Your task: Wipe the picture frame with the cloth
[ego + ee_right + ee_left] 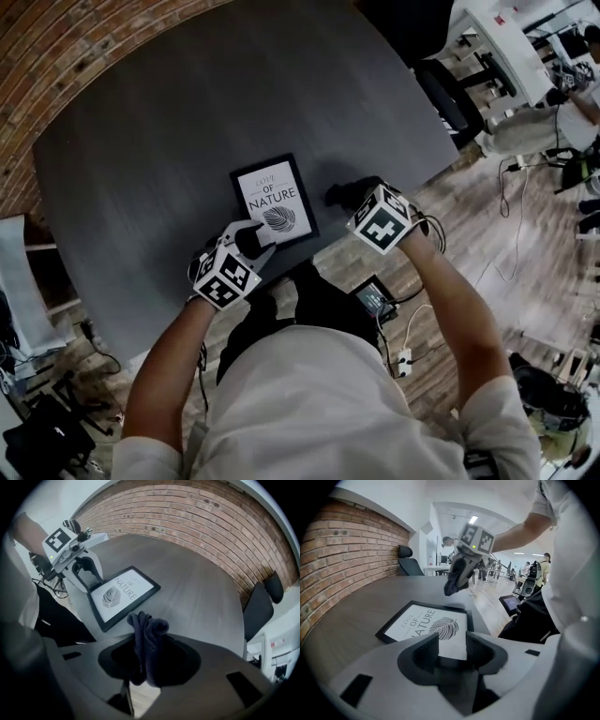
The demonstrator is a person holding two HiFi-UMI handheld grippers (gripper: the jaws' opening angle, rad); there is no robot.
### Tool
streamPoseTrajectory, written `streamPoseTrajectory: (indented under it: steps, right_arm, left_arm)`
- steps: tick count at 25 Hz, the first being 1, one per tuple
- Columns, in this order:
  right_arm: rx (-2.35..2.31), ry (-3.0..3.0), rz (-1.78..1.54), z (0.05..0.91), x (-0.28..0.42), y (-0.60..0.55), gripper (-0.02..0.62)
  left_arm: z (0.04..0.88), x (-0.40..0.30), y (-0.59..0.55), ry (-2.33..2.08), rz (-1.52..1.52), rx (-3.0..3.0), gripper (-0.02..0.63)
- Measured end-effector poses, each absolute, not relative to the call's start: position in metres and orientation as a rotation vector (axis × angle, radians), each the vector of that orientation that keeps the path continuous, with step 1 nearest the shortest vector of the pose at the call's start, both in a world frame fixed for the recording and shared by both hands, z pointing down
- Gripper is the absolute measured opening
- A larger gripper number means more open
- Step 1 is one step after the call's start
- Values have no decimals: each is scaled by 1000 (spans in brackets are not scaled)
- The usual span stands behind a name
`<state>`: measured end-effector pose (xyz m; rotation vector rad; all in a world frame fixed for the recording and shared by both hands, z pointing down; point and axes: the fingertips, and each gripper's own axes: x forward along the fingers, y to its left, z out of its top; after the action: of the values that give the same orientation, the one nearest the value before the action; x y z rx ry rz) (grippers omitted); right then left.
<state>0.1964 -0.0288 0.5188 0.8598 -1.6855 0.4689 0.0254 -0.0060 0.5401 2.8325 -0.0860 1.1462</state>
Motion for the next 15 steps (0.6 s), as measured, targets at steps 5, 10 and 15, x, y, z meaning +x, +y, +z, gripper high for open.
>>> streamPoseTrajectory:
  steps: [5,10,15]
  right_arm:
    - [703,-1760,292,506,180,-96,130]
    - [541,-1814,127,508,145,-154,130]
    - [395,-1883,45,510,91,-188,130]
  left_arm:
    - [546,30,11,-170,1217,2821,215]
    - [552,37,5,-315,1205,2777,215]
    - [555,33,3,-404,1112,2711,213]
